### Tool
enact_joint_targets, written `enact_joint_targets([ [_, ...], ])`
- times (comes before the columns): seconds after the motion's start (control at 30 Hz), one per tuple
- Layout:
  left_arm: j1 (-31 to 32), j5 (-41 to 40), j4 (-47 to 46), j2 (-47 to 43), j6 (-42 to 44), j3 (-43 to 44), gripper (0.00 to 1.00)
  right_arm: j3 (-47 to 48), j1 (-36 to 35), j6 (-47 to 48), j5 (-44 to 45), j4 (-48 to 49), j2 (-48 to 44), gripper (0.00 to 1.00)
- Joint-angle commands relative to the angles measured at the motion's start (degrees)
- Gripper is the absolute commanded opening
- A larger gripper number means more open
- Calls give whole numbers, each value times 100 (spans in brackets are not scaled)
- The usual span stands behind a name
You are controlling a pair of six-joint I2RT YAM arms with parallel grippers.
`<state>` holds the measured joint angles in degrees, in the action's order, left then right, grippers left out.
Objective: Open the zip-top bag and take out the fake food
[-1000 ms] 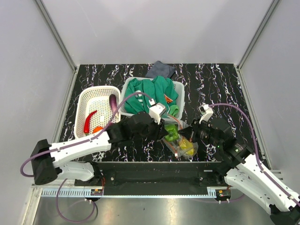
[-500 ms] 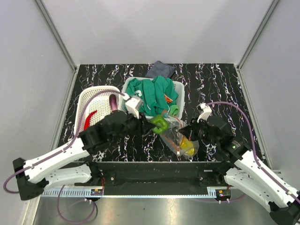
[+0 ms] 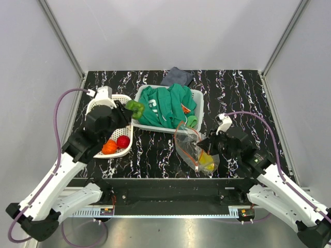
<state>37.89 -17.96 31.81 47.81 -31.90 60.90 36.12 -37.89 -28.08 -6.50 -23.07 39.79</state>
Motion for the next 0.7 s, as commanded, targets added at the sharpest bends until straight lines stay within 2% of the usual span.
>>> enact_joint_targets([
  [0.0, -1078, -526, 563, 237, -106, 89, 0, 220, -34, 83, 53, 119, -208, 0],
  [0.23, -2662, 1, 186, 659, -282, -657, 0, 176, -34, 22, -44, 110, -402, 0],
  [0.4, -3541, 730, -70, 1572, -580, -1001, 0, 159, -34, 30, -114, 110, -393, 0],
  [0.47, -3665, 785, -105, 1959, -686, -1089, 0, 150, -26, 30, -141, 101, -402, 0],
  [0.6, -3675, 565, -17, 2154, -545, -1037, 0, 159, -34, 13, -158, 101, -393, 0],
  [0.63, -3675, 556, -26, 2066, -528, -1028, 2, 159, -26, 4, -167, 110, -384, 0],
  [0.67, -3675, 495, -26, 2005, -519, -1028, 25, 150, -34, 4, -167, 110, -376, 0],
])
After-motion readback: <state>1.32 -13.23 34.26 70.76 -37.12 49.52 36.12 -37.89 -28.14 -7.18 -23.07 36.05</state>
